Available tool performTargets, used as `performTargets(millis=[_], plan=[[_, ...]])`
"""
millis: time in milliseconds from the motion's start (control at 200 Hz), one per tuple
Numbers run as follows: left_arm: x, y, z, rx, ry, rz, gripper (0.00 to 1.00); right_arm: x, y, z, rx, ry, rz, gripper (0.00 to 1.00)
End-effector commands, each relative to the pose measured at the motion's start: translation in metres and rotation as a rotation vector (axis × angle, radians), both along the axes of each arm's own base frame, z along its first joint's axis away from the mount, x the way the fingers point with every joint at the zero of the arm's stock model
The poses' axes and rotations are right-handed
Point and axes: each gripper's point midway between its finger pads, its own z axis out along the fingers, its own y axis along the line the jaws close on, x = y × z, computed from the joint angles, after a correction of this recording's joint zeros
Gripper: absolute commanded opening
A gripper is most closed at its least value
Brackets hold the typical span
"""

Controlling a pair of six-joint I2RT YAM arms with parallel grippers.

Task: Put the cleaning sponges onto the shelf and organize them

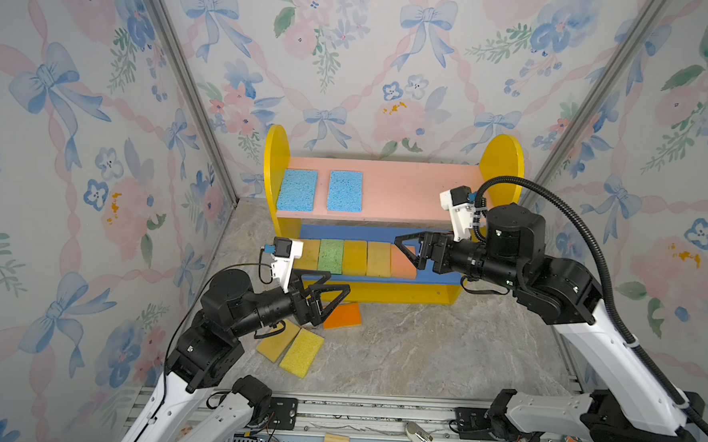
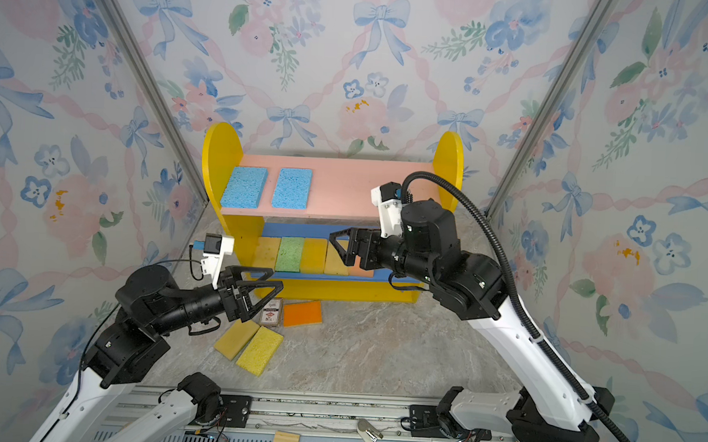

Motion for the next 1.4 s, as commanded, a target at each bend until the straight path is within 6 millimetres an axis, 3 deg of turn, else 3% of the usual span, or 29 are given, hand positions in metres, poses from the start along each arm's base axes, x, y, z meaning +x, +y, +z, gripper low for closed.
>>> performTargets(millis=[0,70,210,305,425,600,770,895,1130,1395], plan=[[0.005,-0.024,0.046,-0.036,-0.039,-0.054,0.98,0.001,-0.009,-0.026,0.009,0.041,-0.042,0.90],[0.011,-0.042,0.078,-0.049,-0.078,-0.080,0.98,-0.006,-0.020,-0.040,0.001,0.061,-0.054,0.90],[0.041,-0.072,0.127,-0.069,-0.133,-0.084,0.98,-0.019,-0.033,-0.064,-0.008,0.100,-0.063,0.92],[0.066,-0.094,0.146,-0.071,-0.158,-0.089,0.98,-0.026,-0.039,-0.074,-0.015,0.113,-0.061,0.92],[0.099,-0.121,0.152,-0.058,-0.179,-0.081,0.98,-0.032,-0.048,-0.080,-0.022,0.115,-0.068,0.93],[0.139,-0.149,0.147,-0.036,-0.189,-0.047,0.98,-0.037,-0.062,-0.083,-0.032,0.112,-0.081,0.96],[0.167,-0.163,0.123,0.013,-0.175,-0.011,0.98,-0.039,-0.077,-0.087,-0.041,0.116,-0.099,0.98],[0.187,-0.159,0.103,0.047,-0.143,0.028,0.98,-0.039,-0.086,-0.090,-0.037,0.119,-0.116,0.99],[0.207,-0.142,0.079,0.087,-0.105,0.067,0.98,-0.035,-0.092,-0.096,-0.017,0.134,-0.132,1.00],[0.214,-0.121,0.059,0.136,-0.087,0.095,0.98,-0.028,-0.085,-0.106,0.011,0.164,-0.129,1.00]])
